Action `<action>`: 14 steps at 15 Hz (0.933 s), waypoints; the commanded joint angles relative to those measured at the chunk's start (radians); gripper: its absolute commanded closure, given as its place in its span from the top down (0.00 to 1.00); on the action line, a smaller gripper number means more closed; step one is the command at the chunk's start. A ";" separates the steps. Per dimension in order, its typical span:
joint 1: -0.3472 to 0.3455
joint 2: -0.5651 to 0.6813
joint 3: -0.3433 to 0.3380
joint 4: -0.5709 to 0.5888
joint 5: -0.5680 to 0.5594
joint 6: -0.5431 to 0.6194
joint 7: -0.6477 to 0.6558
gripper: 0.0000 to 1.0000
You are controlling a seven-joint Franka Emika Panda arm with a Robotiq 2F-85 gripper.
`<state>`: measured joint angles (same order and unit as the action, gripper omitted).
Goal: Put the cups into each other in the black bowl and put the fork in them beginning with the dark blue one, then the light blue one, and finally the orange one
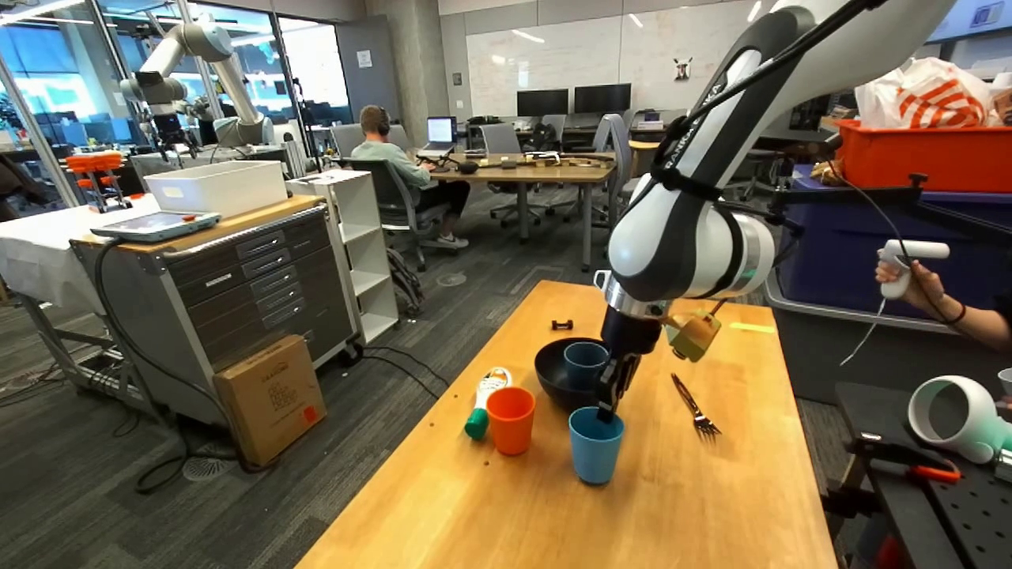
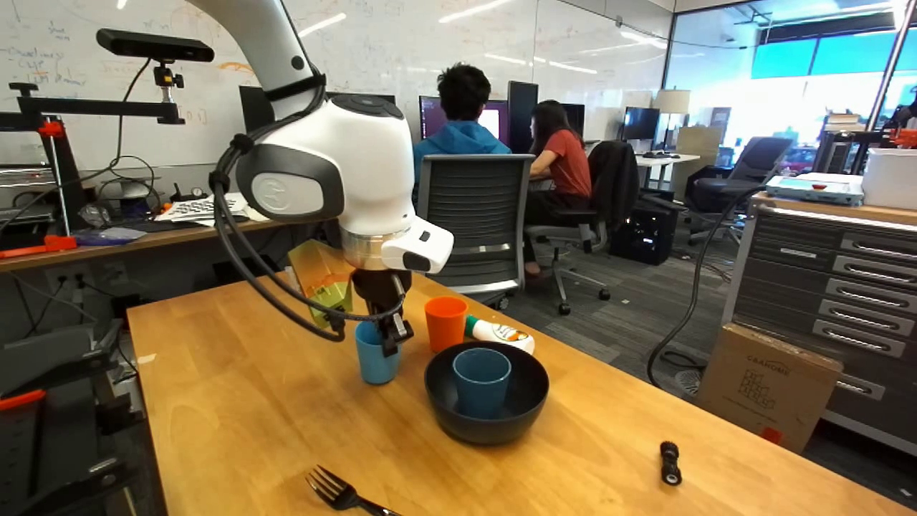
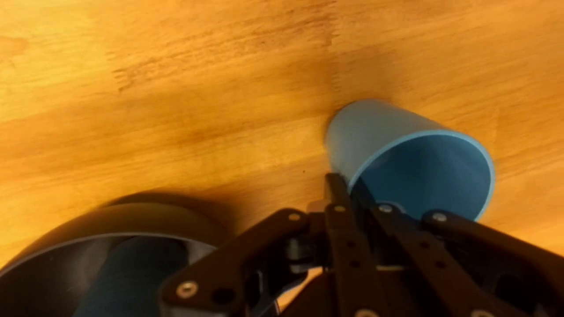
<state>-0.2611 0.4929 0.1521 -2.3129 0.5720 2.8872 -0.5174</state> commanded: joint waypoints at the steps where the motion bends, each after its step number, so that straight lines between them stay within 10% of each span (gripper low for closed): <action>1: -0.021 -0.104 0.006 -0.051 -0.103 -0.082 0.046 0.04; 14: -0.004 -0.326 -0.278 0.010 -0.451 -0.218 0.244 0.03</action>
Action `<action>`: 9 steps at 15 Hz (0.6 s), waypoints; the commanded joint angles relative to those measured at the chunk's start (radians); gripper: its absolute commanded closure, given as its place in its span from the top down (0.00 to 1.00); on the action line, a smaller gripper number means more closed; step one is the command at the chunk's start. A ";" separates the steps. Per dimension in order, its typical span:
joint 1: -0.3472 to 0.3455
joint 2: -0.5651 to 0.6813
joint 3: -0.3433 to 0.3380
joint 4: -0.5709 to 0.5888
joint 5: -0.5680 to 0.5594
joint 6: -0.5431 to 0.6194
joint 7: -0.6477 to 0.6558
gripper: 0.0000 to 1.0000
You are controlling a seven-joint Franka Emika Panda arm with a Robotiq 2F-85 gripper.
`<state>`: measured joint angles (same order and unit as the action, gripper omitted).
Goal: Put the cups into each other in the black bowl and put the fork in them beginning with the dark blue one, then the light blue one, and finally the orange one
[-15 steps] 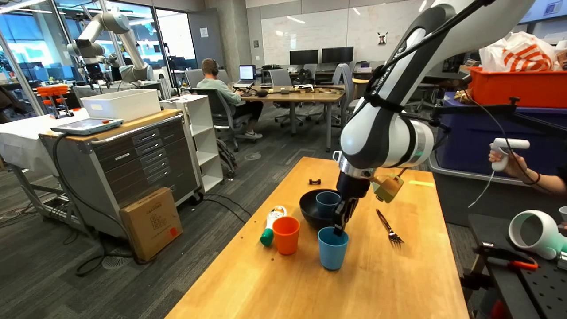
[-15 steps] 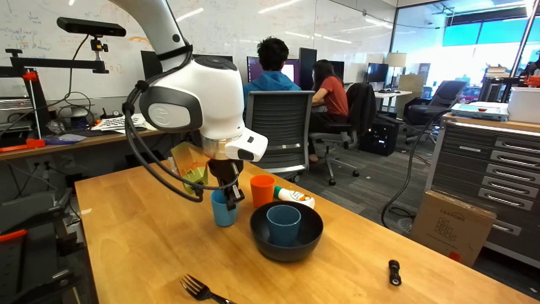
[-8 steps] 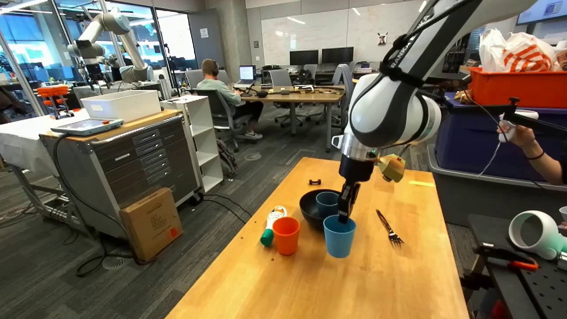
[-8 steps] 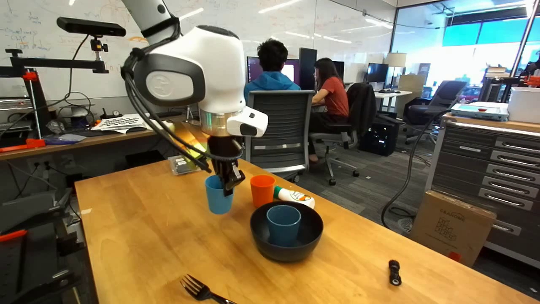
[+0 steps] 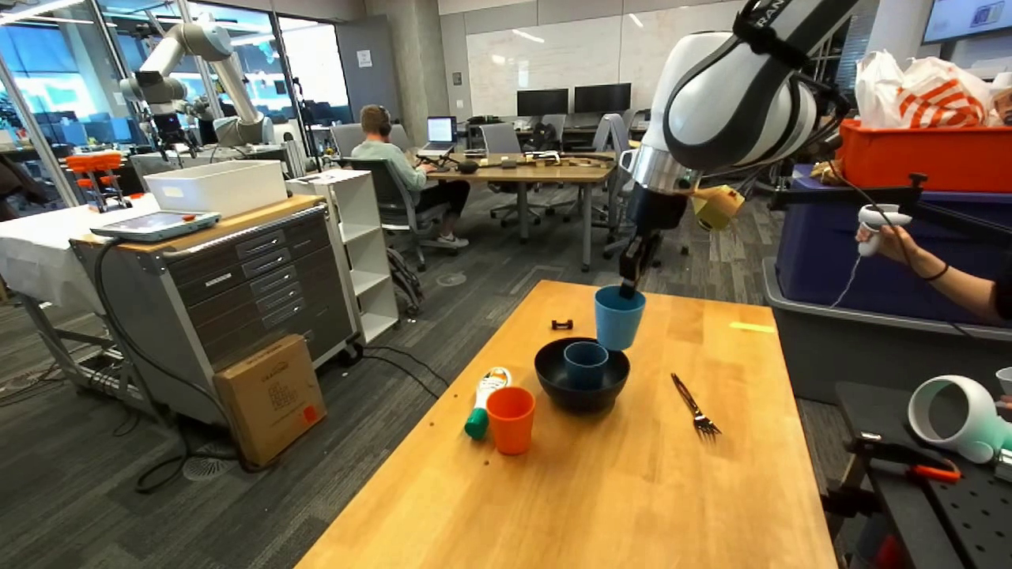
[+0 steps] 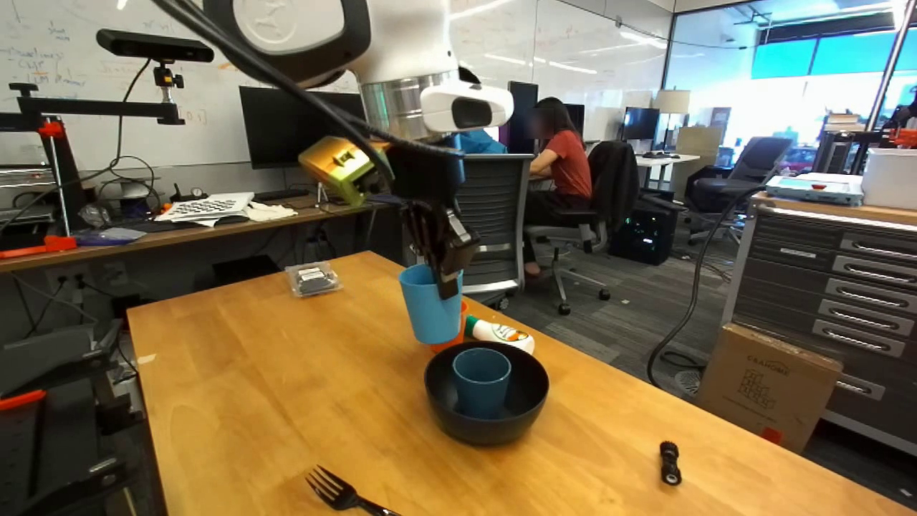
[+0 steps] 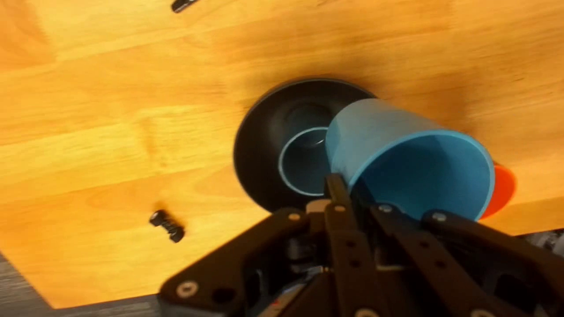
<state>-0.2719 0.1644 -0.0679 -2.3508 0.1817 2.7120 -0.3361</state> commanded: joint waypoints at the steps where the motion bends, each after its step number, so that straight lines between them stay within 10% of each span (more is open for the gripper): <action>1: 0.001 0.024 -0.072 0.072 -0.063 -0.050 0.063 0.03; 9: -0.068 0.196 -0.040 0.201 0.093 -0.050 0.006 0.01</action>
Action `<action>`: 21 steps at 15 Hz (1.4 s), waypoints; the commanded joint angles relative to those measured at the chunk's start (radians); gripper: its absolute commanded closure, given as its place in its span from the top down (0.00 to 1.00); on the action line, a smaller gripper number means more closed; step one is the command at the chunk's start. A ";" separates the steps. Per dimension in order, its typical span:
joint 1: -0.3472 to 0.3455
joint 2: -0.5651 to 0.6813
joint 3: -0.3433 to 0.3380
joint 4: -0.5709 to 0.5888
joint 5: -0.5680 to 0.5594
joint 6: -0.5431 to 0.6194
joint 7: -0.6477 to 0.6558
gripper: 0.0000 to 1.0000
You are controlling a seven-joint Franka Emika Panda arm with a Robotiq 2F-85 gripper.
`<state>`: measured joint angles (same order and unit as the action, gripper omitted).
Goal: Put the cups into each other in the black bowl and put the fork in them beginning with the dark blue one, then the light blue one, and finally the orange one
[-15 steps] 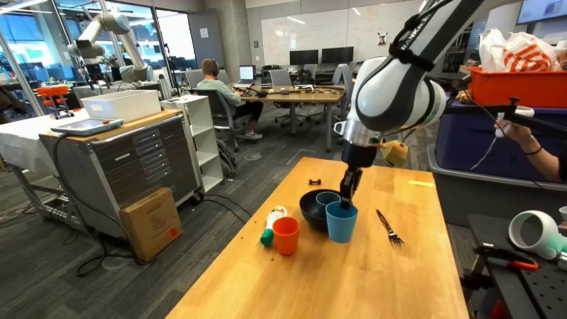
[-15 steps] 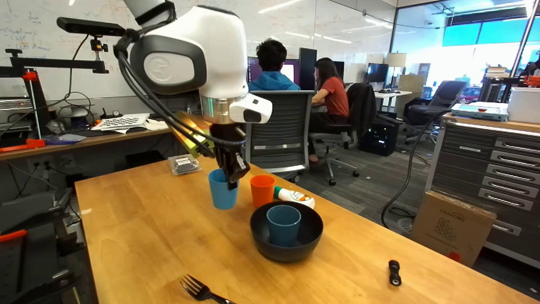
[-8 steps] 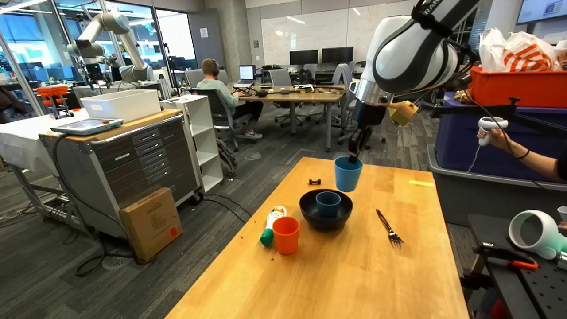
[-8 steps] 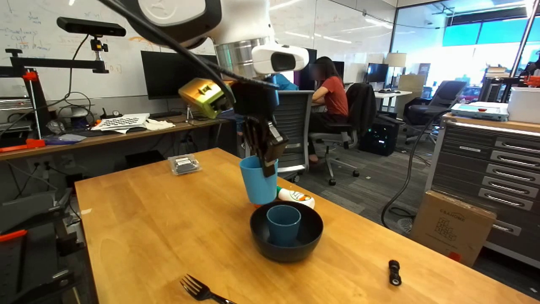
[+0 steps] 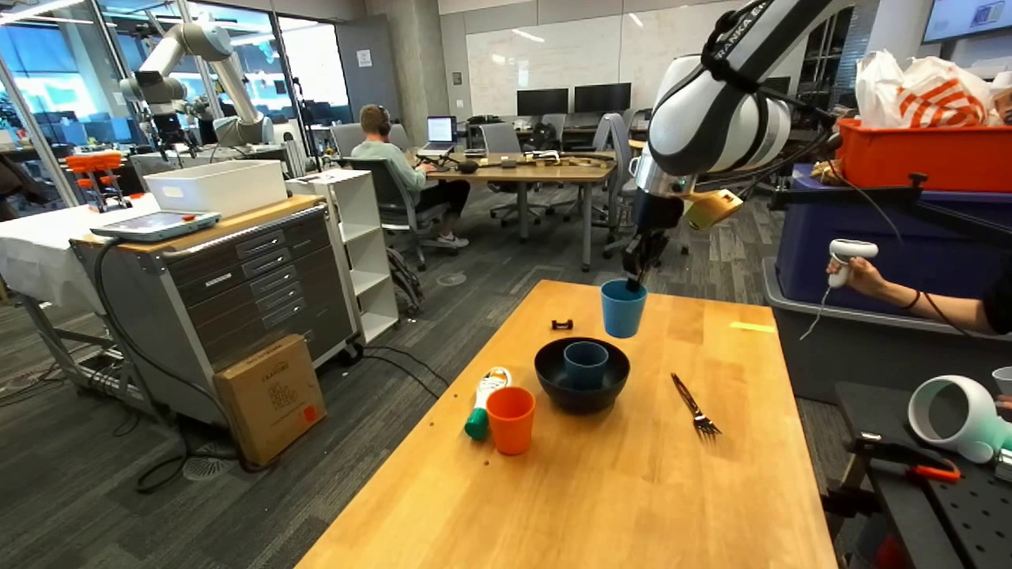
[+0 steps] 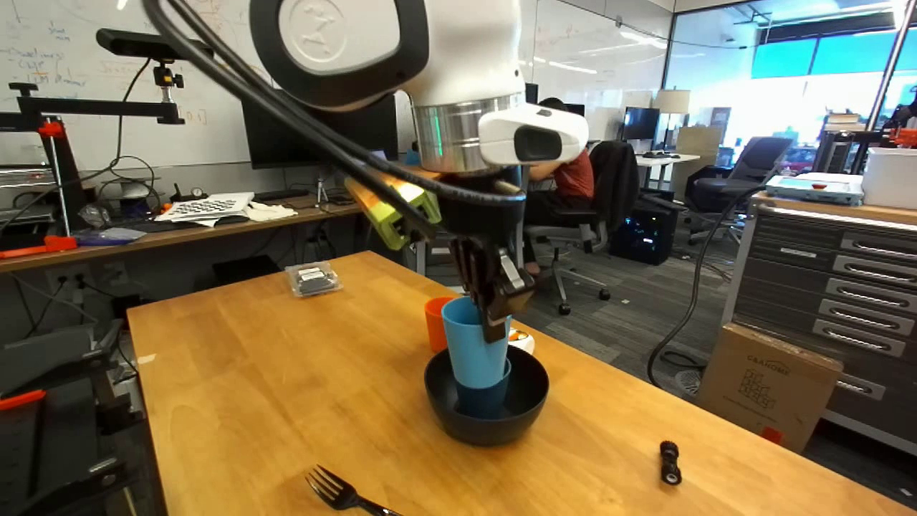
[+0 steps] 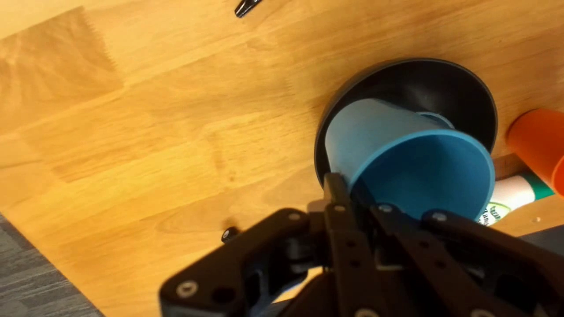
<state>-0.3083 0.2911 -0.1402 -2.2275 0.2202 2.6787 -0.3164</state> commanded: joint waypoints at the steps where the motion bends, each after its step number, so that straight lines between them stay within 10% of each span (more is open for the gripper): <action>1: -0.041 0.089 0.049 0.094 0.077 -0.013 -0.019 0.01; 17: -0.065 0.160 0.127 0.144 0.102 -0.019 -0.020 0.01; 18: -0.065 0.164 0.126 0.143 0.099 -0.016 -0.019 0.05; 19: -0.064 0.169 0.126 0.142 0.098 -0.017 -0.018 0.30; 21: -0.066 0.173 0.129 0.142 0.099 -0.017 -0.019 0.38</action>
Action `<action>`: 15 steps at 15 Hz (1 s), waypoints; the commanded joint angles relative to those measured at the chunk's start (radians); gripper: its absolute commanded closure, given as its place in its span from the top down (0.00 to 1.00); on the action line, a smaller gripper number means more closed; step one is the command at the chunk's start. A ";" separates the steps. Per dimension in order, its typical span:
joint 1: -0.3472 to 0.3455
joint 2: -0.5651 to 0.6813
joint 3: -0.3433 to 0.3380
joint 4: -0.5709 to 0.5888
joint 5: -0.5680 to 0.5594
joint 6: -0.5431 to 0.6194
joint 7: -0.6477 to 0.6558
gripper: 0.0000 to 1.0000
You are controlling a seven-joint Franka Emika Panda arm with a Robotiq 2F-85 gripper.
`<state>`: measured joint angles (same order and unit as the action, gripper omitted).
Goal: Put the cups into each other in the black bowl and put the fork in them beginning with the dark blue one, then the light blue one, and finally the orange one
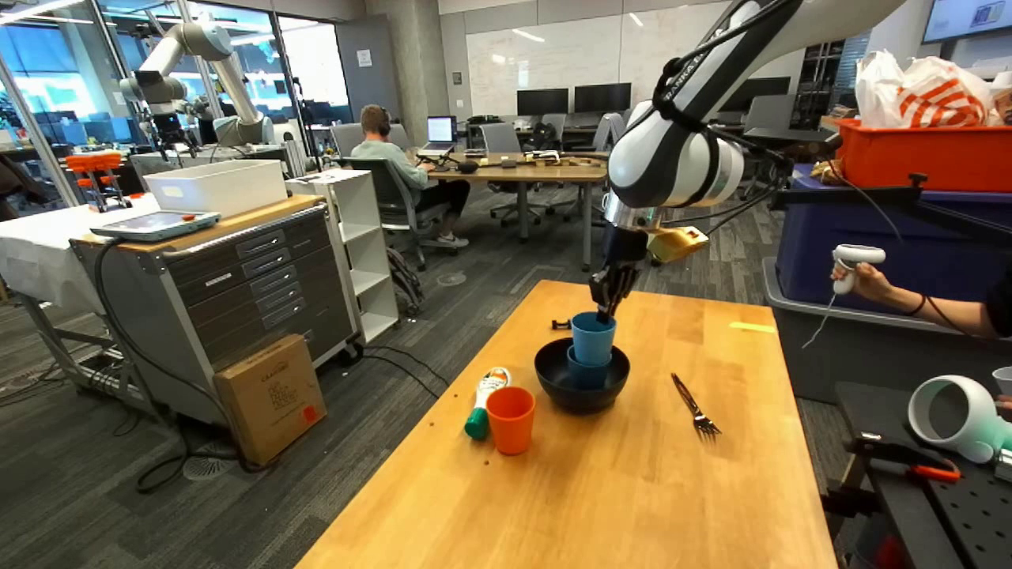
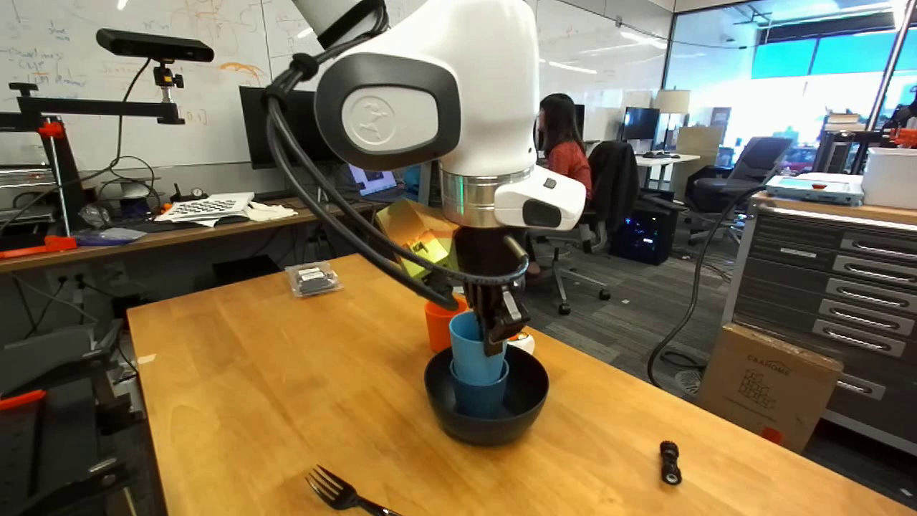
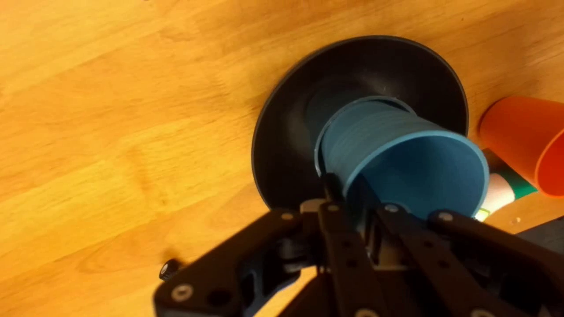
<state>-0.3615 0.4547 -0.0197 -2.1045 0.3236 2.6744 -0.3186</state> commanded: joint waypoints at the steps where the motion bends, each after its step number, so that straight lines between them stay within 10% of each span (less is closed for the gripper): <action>1: -0.014 0.008 0.012 0.017 -0.001 -0.014 -0.017 0.45; 8: -0.039 -0.020 0.076 -0.005 0.047 -0.064 -0.075 0.98; 15: -0.026 -0.142 0.171 -0.150 0.128 -0.150 -0.256 1.00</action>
<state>-0.3777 0.4157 0.1122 -2.1594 0.3898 2.5678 -0.4773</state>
